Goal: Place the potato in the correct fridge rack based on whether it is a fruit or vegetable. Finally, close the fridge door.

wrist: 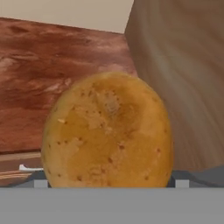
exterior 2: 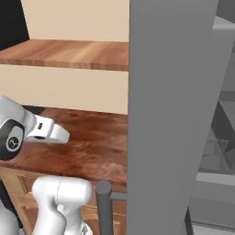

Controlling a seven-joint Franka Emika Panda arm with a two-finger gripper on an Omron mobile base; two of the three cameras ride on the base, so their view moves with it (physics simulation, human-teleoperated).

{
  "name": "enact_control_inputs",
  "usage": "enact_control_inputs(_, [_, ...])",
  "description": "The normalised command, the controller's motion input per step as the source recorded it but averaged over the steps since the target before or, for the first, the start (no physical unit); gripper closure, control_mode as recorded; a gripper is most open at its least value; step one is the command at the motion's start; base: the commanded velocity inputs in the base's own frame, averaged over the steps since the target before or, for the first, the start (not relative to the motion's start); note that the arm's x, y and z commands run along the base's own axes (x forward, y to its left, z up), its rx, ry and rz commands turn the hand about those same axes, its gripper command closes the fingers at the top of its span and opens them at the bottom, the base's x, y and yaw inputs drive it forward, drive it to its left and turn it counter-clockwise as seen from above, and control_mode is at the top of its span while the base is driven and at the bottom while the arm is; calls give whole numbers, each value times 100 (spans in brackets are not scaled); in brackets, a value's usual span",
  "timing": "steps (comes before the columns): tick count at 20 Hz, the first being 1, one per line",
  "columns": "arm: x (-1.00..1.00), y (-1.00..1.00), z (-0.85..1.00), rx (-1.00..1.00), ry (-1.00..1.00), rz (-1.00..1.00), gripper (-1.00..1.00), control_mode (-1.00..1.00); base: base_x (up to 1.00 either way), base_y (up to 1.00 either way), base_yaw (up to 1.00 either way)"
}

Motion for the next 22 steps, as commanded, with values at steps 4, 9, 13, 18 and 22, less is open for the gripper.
enact_control_inputs(4, [0, -20, -12, 3, -14, 1, 100, -100, 0, 0, 0])
enact_control_inputs(9, [-1, -25, -15, 4, -7, 14, 100, -100, 0, 0, 0])
enact_control_inputs(13, [-3, -37, -13, 5, -7, 11, 100, -100, 0, 0, 0])
enact_control_inputs(18, [-7, -6, -11, 0, -2, 4, 100, 100, -13, 1, 0])
enact_control_inputs(22, [0, 0, 0, 0, 0, 0, 100, 100, -54, 33, 0])
